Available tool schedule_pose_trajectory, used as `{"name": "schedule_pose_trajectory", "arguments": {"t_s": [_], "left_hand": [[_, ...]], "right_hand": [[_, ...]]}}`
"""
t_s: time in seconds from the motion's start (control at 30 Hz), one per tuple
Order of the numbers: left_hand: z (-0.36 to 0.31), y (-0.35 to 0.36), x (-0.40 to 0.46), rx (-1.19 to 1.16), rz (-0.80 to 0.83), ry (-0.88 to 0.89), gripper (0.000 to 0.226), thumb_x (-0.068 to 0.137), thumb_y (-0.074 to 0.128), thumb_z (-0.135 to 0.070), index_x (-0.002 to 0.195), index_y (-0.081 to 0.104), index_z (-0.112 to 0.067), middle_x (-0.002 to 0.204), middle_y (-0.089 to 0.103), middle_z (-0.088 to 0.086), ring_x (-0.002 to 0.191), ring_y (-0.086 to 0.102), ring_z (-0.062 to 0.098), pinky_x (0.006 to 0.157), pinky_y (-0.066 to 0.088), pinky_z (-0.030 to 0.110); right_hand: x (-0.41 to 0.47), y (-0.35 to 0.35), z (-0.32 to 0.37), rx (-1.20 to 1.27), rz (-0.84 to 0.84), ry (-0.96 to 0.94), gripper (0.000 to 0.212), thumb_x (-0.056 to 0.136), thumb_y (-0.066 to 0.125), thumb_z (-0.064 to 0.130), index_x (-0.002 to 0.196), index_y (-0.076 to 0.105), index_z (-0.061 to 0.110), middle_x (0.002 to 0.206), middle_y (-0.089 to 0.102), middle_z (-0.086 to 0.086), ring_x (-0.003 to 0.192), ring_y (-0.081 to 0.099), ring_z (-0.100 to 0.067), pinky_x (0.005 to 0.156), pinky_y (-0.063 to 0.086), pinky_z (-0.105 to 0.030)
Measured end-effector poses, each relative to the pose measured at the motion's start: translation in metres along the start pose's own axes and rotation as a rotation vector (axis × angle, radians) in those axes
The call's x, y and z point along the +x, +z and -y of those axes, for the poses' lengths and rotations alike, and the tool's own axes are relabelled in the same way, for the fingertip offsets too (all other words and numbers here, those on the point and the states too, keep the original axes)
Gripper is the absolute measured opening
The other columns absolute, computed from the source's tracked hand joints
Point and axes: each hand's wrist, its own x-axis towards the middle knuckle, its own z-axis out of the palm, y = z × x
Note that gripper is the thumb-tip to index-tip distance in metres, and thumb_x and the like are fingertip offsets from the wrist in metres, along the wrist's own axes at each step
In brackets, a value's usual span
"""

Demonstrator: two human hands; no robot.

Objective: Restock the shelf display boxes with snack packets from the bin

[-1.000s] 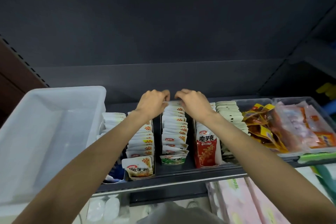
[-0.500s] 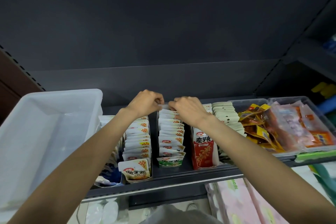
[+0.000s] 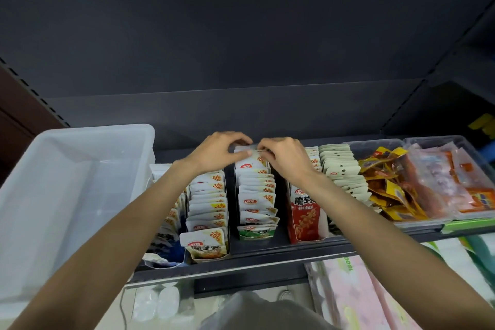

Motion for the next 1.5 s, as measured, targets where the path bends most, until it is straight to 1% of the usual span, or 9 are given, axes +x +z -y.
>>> {"name": "schedule_pose_trajectory", "arguments": {"t_s": [0.17, 0.33, 0.5, 0.7, 0.87, 1.0, 1.13, 1.3, 1.5], "left_hand": [[-0.007, 0.008, -0.001, 0.211, -0.076, 0.079, 0.020, 0.086, 0.061, -0.016, 0.104, 0.057, -0.023, 0.104, 0.061, -0.007, 0.080, 0.058, 0.014, 0.077, 0.049, 0.035], [-0.009, 0.007, -0.009, 0.264, -0.112, 0.147, 0.016, 0.086, 0.060, -0.018, 0.100, 0.067, -0.021, 0.115, 0.055, -0.004, 0.104, 0.050, 0.014, 0.086, 0.047, 0.033], [-0.023, 0.009, -0.026, 0.314, 0.179, 0.062, 0.045, 0.085, 0.062, -0.037, 0.126, 0.055, -0.021, 0.118, 0.055, -0.004, 0.104, 0.054, 0.012, 0.088, 0.043, 0.028], [-0.024, 0.009, -0.023, 0.244, 0.183, -0.028, 0.035, 0.080, 0.070, -0.040, 0.111, 0.063, -0.024, 0.103, 0.062, -0.005, 0.085, 0.055, 0.008, 0.072, 0.040, 0.023], [-0.031, 0.009, -0.026, 0.399, 0.042, -0.023, 0.025, 0.081, 0.067, -0.046, 0.099, 0.068, -0.028, 0.095, 0.067, -0.009, 0.095, 0.056, 0.012, 0.069, 0.042, 0.027], [-0.034, 0.015, -0.025, 0.438, -0.010, -0.032, 0.028, 0.084, 0.063, -0.047, 0.103, 0.066, -0.027, 0.100, 0.066, -0.007, 0.101, 0.055, 0.015, 0.075, 0.047, 0.032], [-0.030, 0.015, -0.024, 0.409, 0.017, -0.053, 0.031, 0.084, 0.064, -0.045, 0.109, 0.064, -0.026, 0.105, 0.065, -0.007, 0.102, 0.056, 0.015, 0.080, 0.048, 0.034], [-0.042, 0.011, -0.026, 0.394, 0.053, -0.024, 0.022, 0.086, 0.065, -0.038, 0.103, 0.069, -0.025, 0.100, 0.069, -0.009, 0.094, 0.062, 0.014, 0.072, 0.042, 0.026], [-0.059, 0.028, -0.057, 0.159, -0.060, -0.062, 0.030, 0.095, 0.052, -0.024, 0.125, 0.060, -0.023, 0.123, 0.059, -0.004, 0.112, 0.055, 0.017, 0.089, 0.042, 0.029]], "right_hand": [[-0.013, -0.015, -0.002, 0.153, -0.001, -0.068, 0.018, 0.090, 0.063, 0.025, 0.106, 0.063, 0.019, 0.100, 0.062, 0.003, 0.078, 0.063, -0.013, 0.071, 0.052, -0.033], [-0.023, -0.025, 0.000, -0.054, 0.392, -0.088, 0.056, 0.087, 0.059, 0.052, 0.133, 0.050, 0.022, 0.127, 0.055, 0.006, 0.090, 0.053, -0.006, 0.080, 0.046, -0.028], [-0.016, -0.015, 0.002, 0.003, 0.511, -0.041, 0.048, 0.088, 0.063, 0.028, 0.132, 0.050, 0.013, 0.127, 0.057, -0.006, 0.088, 0.056, -0.015, 0.081, 0.048, -0.030], [-0.016, -0.004, 0.008, -0.004, 0.323, -0.099, 0.002, 0.086, 0.062, 0.013, 0.087, 0.062, 0.013, 0.091, 0.064, -0.004, 0.082, 0.060, -0.024, 0.066, 0.040, -0.030], [-0.028, 0.004, 0.012, 0.005, 0.137, -0.097, 0.010, 0.090, 0.057, 0.012, 0.096, 0.065, 0.011, 0.094, 0.063, -0.003, 0.086, 0.062, -0.026, 0.069, 0.043, -0.033], [-0.047, -0.021, 0.011, 0.262, 0.103, 0.084, 0.043, 0.092, 0.055, 0.044, 0.130, 0.050, 0.025, 0.114, 0.055, 0.007, 0.087, 0.061, -0.011, 0.080, 0.049, -0.032], [-0.079, -0.039, 0.014, 0.130, 0.387, 0.042, 0.084, 0.075, 0.060, 0.066, 0.144, 0.018, 0.043, 0.128, 0.037, 0.015, 0.090, 0.056, -0.003, 0.076, 0.047, -0.029], [-0.083, -0.008, 0.022, 0.083, 0.316, 0.100, 0.075, 0.087, 0.064, 0.041, 0.145, 0.019, 0.027, 0.134, 0.042, -0.001, 0.105, 0.056, -0.021, 0.078, 0.044, -0.032], [-0.099, 0.024, 0.034, 0.689, 0.101, 0.385, 0.080, 0.081, 0.068, 0.003, 0.144, 0.021, 0.012, 0.137, 0.040, 0.003, 0.128, 0.041, -0.010, 0.090, 0.027, 0.002]]}}
